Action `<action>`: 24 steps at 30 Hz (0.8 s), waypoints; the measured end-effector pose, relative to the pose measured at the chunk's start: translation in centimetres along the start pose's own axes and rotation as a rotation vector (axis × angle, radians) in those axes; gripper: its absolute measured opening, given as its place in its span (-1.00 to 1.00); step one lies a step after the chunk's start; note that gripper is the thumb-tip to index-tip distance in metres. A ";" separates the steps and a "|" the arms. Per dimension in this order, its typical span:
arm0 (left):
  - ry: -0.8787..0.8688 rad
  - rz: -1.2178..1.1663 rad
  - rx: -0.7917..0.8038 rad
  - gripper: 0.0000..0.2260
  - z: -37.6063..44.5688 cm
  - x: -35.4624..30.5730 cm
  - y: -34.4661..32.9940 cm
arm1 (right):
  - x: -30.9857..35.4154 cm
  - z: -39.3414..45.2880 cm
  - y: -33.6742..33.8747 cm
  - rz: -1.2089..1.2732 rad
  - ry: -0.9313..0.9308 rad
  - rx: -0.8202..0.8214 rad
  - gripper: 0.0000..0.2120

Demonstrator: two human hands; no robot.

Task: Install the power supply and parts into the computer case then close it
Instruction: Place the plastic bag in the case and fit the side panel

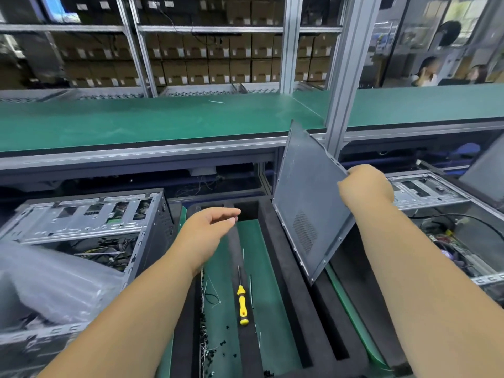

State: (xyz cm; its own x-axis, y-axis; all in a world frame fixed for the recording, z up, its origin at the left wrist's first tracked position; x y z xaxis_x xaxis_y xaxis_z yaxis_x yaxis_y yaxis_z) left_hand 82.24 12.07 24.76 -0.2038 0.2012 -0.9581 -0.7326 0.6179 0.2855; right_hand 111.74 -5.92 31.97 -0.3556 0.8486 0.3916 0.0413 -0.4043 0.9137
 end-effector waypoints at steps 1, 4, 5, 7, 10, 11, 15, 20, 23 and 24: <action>-0.004 0.003 -0.006 -0.75 -0.3 -0.1 0.4 | 0.2 -0.5 0.7 0.005 0.019 -0.021 -0.95; -0.011 0.000 -0.027 -0.75 -1.1 -0.7 1.9 | 1.8 -2.2 2.7 0.034 0.114 -0.094 -0.86; -0.013 -0.008 -0.032 -0.76 -1.3 -0.9 2.5 | 2.5 -2.8 3.4 0.042 0.148 -0.126 -0.83; -0.025 -0.039 -0.062 -0.77 -1.7 -1.5 4.0 | 4.2 -4.4 4.6 0.050 0.229 -0.198 -0.79; -0.009 -0.132 -0.133 -0.78 -2.3 -2.5 7.0 | 7.4 -8.0 6.2 0.058 0.386 -0.326 -0.76; 0.009 -0.189 -0.152 -0.75 -2.6 -2.6 8.3 | 8.5 -9.5 6.7 0.069 0.450 -0.372 -0.76; 0.049 -0.562 -0.187 -0.56 -3.8 -2.7 14.2 | 13.0 -15.6 7.7 0.085 0.686 -0.519 -0.80; 0.080 -0.995 -0.130 -0.34 -5.8 -1.8 23.0 | 18.7 -23.9 7.5 0.116 0.922 -0.671 -0.86; 0.083 -1.096 -0.131 -0.23 -7.4 -0.9 28.3 | 21.9 -28.7 6.0 0.120 1.040 -0.724 -0.72; 0.087 -1.112 -0.155 -0.21 -7.9 -0.4 30.2 | 23.0 -30.2 5.5 0.121 1.081 -0.742 -0.68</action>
State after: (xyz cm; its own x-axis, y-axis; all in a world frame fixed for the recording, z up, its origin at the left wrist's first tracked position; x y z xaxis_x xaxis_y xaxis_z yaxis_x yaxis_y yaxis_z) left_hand 55.08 24.58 33.61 0.5725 -0.4597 -0.6789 -0.6070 0.3190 -0.7279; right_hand 75.56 1.08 42.67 -0.9628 0.2348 -0.1339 -0.2703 -0.8418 0.4672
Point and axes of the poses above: each hand's wrist, its own z-axis towards the middle knuckle, its own y-axis out of the back of the hand, x = y × z, the point moved 10 cm from there along z, towards the middle knuckle, and after that the axes turned 4 degrees about -z, right-handed, at the moved point
